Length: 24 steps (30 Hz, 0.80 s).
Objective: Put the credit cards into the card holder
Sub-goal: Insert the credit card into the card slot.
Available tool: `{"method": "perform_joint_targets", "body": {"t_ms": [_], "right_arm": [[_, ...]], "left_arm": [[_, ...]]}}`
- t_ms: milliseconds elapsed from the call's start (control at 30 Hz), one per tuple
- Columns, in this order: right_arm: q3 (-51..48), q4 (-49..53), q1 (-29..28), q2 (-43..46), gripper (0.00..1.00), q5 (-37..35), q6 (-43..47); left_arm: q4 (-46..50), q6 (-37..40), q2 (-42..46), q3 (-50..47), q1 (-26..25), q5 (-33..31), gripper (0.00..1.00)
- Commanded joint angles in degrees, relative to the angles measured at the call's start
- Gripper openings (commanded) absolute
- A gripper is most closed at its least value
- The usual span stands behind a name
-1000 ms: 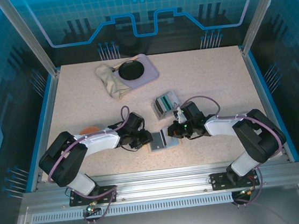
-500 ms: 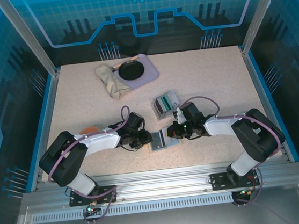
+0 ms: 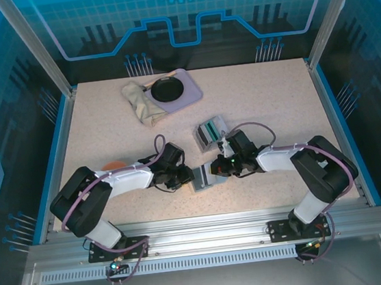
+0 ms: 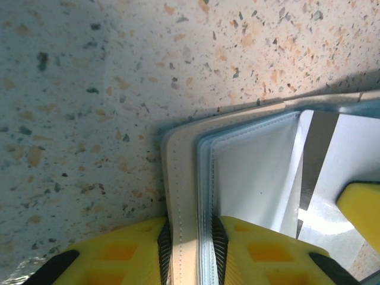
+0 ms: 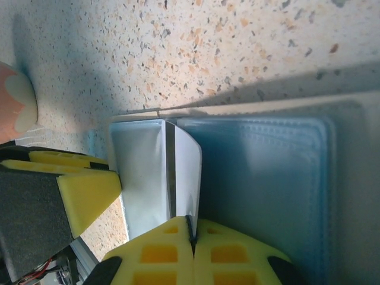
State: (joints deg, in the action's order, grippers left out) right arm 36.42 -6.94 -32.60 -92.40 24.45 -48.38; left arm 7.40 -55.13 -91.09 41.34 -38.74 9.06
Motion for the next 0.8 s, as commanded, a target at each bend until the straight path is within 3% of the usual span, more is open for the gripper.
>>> {"method": "perform_joint_targets", "body": {"t_ms": [0, 467, 767], "right_arm": [[0.84, 1.60, -3.20, -3.07, 0.02, 1.01, -0.95], [0.51, 12.45, 2.44, 2.84, 0.01, 2.81, 7.40], [0.83, 6.08, 0.96, -1.64, 0.02, 7.32, 4.98]], "left_arm": [[-1.53, 0.38, -2.16, 0.92, -0.72, 1.01, 0.29], [0.17, 1.02, -2.42, 1.02, -0.68, -0.14, 0.28], [-0.49, 1.34, -3.47, 2.10, -0.72, 0.66, 0.27]]}}
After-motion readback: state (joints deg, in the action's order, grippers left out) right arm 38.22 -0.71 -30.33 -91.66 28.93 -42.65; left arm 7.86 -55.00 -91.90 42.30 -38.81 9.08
